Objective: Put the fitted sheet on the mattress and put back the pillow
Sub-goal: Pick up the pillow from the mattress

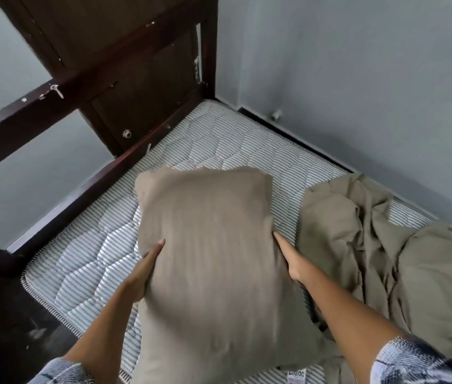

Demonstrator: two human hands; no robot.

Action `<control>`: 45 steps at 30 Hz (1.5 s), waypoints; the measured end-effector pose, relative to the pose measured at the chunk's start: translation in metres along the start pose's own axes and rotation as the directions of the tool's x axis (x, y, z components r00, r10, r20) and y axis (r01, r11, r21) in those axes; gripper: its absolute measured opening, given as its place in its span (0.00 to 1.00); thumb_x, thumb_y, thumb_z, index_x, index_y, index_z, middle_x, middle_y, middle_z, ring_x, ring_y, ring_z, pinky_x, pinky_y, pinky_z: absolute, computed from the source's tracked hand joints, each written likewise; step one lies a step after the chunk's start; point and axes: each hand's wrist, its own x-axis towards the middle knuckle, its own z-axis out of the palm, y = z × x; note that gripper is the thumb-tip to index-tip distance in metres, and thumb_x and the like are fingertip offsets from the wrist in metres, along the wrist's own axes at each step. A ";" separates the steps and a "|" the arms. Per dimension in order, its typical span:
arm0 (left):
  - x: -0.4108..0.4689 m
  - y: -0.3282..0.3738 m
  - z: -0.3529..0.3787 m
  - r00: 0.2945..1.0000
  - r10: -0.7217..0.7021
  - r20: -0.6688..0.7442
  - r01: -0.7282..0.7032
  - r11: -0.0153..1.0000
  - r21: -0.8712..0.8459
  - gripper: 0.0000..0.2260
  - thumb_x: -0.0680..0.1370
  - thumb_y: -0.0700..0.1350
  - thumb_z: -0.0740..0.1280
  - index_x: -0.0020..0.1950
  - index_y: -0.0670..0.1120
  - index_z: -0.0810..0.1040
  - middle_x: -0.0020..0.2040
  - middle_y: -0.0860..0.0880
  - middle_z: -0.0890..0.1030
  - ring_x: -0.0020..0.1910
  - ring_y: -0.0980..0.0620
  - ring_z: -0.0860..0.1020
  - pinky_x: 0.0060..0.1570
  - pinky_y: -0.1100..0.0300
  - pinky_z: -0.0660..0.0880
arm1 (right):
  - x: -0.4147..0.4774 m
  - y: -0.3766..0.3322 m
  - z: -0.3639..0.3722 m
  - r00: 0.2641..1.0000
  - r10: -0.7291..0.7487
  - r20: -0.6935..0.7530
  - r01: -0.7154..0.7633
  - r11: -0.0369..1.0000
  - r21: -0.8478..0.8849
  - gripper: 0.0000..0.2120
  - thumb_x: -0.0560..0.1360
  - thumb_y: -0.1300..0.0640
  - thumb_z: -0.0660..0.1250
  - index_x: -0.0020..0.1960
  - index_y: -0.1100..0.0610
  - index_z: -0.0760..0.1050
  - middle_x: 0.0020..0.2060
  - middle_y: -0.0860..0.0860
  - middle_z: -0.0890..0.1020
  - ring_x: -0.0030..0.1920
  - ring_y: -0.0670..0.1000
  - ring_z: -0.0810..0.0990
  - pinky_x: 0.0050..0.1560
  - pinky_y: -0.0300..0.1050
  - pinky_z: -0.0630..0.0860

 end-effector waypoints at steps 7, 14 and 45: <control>-0.039 0.026 0.050 0.980 -0.019 0.198 0.007 0.998 0.059 0.21 0.76 0.56 0.65 0.63 0.45 0.76 0.54 0.44 0.82 0.54 0.47 0.80 0.58 0.52 0.74 | -0.073 0.010 -0.060 0.952 -0.239 -0.189 0.252 0.966 0.048 0.35 0.70 0.30 0.61 0.67 0.54 0.72 0.62 0.47 0.75 0.63 0.50 0.72 0.67 0.46 0.65; -0.079 0.025 0.131 0.933 -0.062 0.354 -0.008 0.981 0.193 0.13 0.79 0.51 0.62 0.53 0.44 0.79 0.41 0.46 0.85 0.37 0.52 0.84 0.43 0.55 0.75 | -0.150 0.043 -0.164 0.965 -0.169 -0.199 0.182 0.982 0.046 0.25 0.72 0.42 0.69 0.64 0.54 0.74 0.59 0.51 0.77 0.62 0.51 0.74 0.65 0.44 0.66; -0.230 -0.110 0.398 0.800 -0.128 0.586 -0.228 0.839 0.494 0.13 0.78 0.44 0.65 0.59 0.40 0.76 0.38 0.43 0.84 0.33 0.49 0.83 0.33 0.57 0.81 | -0.303 0.278 -0.394 0.836 -0.009 -0.548 0.258 0.889 0.379 0.19 0.77 0.61 0.65 0.67 0.61 0.69 0.60 0.62 0.77 0.56 0.60 0.77 0.57 0.50 0.74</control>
